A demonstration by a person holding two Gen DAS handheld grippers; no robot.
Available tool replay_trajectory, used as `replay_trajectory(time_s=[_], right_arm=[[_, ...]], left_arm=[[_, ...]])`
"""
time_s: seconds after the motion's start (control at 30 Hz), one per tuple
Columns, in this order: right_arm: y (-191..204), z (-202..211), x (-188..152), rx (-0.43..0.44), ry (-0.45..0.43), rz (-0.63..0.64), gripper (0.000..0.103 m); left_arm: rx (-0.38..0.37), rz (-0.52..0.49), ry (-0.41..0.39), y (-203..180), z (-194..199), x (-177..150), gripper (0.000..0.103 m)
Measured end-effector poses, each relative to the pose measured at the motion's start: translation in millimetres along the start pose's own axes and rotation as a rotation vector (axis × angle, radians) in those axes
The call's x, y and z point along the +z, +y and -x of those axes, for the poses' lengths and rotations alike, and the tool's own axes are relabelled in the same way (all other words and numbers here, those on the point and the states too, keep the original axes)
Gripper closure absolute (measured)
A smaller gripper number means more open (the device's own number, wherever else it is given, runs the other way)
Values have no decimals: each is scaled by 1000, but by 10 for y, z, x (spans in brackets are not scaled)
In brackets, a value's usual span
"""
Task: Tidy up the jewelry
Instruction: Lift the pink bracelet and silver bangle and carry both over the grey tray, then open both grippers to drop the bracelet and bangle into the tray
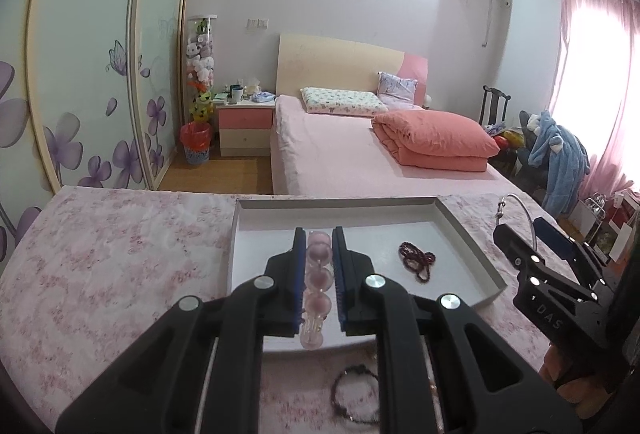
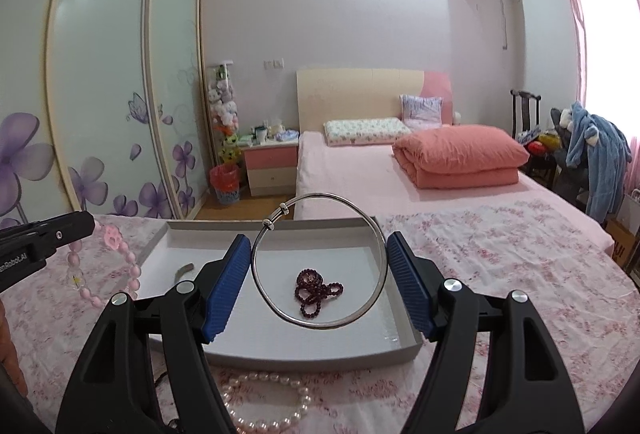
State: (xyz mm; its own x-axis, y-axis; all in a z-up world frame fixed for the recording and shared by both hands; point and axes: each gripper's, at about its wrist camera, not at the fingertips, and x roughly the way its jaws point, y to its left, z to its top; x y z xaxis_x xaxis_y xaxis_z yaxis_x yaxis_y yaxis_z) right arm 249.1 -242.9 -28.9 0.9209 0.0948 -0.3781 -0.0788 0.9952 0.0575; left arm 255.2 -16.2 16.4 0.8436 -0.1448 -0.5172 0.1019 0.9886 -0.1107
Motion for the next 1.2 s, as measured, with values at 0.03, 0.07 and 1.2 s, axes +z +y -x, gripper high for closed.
replay_trajectory(time_s=[0.03, 0.07, 1.2], right_arm=[[-9, -75, -5, 0, 17, -3, 33], [-21, -141, -11, 0, 32, -6, 33], [-104, -619, -141, 29, 234, -80, 31]], left_arm=[[1, 0, 4, -2, -38, -2, 89], [2, -1, 11, -4, -95, 1, 89], [0, 63, 89, 216, -636, 8, 77]])
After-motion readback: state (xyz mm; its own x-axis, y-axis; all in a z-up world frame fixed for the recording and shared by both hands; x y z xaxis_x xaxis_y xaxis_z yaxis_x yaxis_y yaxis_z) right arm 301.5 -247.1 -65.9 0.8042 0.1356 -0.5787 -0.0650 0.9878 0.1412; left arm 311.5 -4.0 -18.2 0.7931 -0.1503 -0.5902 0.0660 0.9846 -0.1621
